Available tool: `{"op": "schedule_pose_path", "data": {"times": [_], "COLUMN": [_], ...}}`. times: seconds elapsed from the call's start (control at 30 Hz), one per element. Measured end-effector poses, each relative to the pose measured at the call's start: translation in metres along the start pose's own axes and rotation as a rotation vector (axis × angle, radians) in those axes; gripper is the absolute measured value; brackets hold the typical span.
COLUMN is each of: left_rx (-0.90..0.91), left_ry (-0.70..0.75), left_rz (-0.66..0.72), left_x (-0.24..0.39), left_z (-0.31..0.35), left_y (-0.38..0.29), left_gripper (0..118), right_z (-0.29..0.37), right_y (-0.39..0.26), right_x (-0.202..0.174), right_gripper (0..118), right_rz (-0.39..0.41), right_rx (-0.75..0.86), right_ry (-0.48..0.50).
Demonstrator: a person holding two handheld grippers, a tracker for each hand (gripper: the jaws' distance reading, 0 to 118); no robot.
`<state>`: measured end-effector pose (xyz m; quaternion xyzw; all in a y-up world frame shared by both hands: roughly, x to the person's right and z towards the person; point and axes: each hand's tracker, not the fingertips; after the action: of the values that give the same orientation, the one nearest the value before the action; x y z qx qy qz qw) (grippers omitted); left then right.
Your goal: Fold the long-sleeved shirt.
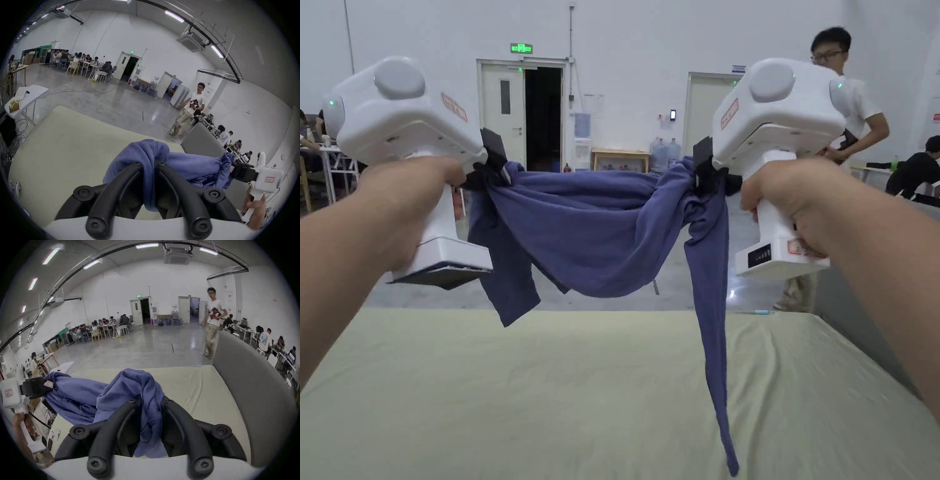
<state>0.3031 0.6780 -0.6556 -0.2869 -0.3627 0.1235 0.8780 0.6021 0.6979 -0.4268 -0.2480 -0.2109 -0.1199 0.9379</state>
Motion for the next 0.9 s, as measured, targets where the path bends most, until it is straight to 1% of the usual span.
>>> {"op": "schedule_pose_path", "data": {"times": [0.03, 0.1, 0.2, 0.23, 0.33, 0.4, 0.47, 0.5, 0.57, 0.6, 0.67, 0.73, 0.8, 0.87, 0.9], "left_rx": [-0.016, -0.068, -0.151, -0.182, -0.282, -0.347, -0.42, -0.45, -0.51, -0.531, -0.556, -0.555, -0.53, -0.525, -0.511], "left_ry": [0.002, -0.008, 0.011, 0.03, 0.06, 0.105, 0.126, 0.111, 0.122, 0.129, 0.122, 0.112, 0.086, 0.075, 0.079], "left_rz": [0.009, 0.044, 0.099, 0.115, 0.133, 0.113, 0.118, 0.145, 0.216, 0.241, 0.257, 0.268, 0.312, 0.32, 0.321], "left_x": [-0.007, -0.027, -0.057, -0.07, -0.108, -0.13, -0.152, -0.164, -0.184, -0.192, -0.209, -0.217, -0.223, -0.223, -0.22], "left_z": [-0.009, -0.031, -0.053, -0.062, -0.083, -0.09, -0.09, -0.085, -0.072, -0.061, -0.042, -0.011, 0.021, 0.052, 0.069], "left_y": [-0.007, -0.028, -0.088, -0.11, -0.185, -0.24, -0.296, -0.324, -0.376, -0.401, -0.44, -0.47, -0.489, -0.505, -0.513], "left_gripper": [5, 5, 5, 5, 5, 5, 5, 5, 6, 5, 5, 5, 5, 5, 5], "right_z": [-0.011, -0.038, -0.078, -0.102, -0.135, -0.156, -0.164, -0.171, -0.166, -0.159, -0.135, -0.109, -0.078, -0.049, -0.031], "right_y": [-0.009, -0.034, -0.095, -0.115, -0.2, -0.259, -0.322, -0.351, -0.408, -0.432, -0.476, -0.505, -0.526, -0.539, -0.546], "right_x": [0.003, 0.014, 0.023, 0.031, 0.044, 0.056, 0.064, 0.071, 0.079, 0.081, 0.079, 0.082, 0.082, 0.083, 0.079], "right_gripper": [23, 23, 23, 23, 23, 23, 23, 23, 23, 23, 23, 23, 23, 23, 23], "right_rz": [-0.011, -0.063, -0.031, -0.024, -0.028, -0.041, -0.057, -0.068, -0.11, -0.093, -0.078, -0.071, -0.069, -0.095, -0.093], "right_rx": [-0.019, -0.075, -0.151, -0.19, -0.28, -0.355, -0.433, -0.475, -0.523, -0.555, -0.569, -0.563, -0.558, -0.534, -0.524], "right_ry": [0.012, 0.008, -0.012, 0.001, 0.023, 0.029, 0.04, 0.04, 0.035, 0.065, 0.061, 0.069, 0.074, 0.091, 0.107]}}
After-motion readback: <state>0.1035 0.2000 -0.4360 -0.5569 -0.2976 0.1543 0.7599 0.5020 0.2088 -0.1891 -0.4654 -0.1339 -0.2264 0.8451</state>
